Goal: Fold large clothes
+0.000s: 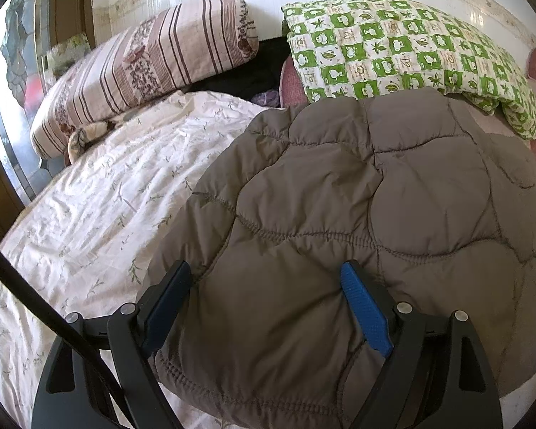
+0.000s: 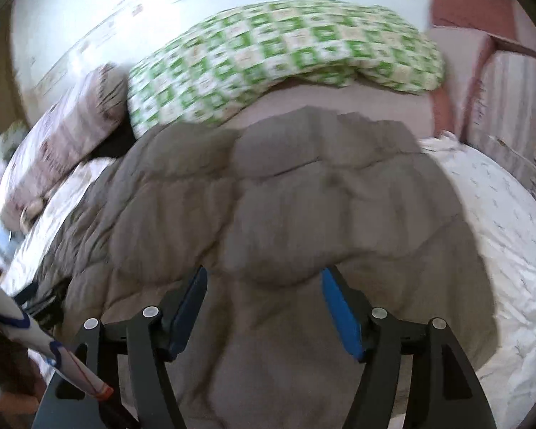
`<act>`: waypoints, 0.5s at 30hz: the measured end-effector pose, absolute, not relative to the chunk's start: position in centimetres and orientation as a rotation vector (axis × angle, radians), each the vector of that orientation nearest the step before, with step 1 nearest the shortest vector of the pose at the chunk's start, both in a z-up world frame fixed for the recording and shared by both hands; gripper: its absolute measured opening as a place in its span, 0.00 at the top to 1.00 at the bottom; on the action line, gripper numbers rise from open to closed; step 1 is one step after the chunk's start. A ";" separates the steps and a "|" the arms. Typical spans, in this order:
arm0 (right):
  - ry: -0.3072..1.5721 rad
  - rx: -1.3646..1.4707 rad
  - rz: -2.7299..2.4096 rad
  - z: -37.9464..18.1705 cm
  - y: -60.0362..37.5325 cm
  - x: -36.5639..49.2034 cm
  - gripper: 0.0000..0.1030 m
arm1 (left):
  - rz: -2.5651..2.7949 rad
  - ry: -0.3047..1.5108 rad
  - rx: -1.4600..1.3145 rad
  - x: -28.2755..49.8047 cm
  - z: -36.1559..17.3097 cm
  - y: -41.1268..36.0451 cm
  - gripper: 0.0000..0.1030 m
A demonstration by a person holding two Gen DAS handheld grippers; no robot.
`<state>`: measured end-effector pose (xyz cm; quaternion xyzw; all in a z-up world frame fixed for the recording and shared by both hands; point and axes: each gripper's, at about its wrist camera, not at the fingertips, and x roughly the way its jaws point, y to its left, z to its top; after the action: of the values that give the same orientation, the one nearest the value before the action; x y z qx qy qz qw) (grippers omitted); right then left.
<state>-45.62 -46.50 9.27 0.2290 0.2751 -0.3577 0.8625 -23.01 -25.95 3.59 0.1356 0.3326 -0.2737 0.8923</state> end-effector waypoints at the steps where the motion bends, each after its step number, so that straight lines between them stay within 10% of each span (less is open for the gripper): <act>1: 0.574 0.499 -0.767 9.3 -47.0 -46.2 0.31 | -0.573 0.703 0.271 -22.9 3.8 -25.7 0.17; 15: 0.406 1.042 -0.977 7.9 -53.0 -63.2 0.22 | -0.545 0.959 -0.105 -16.6 7.0 -15.7 0.17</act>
<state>-63.24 -53.02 7.91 0.4742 0.1850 -0.4448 0.7369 -16.59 -15.67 6.97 -0.0501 0.4555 -0.2589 0.8503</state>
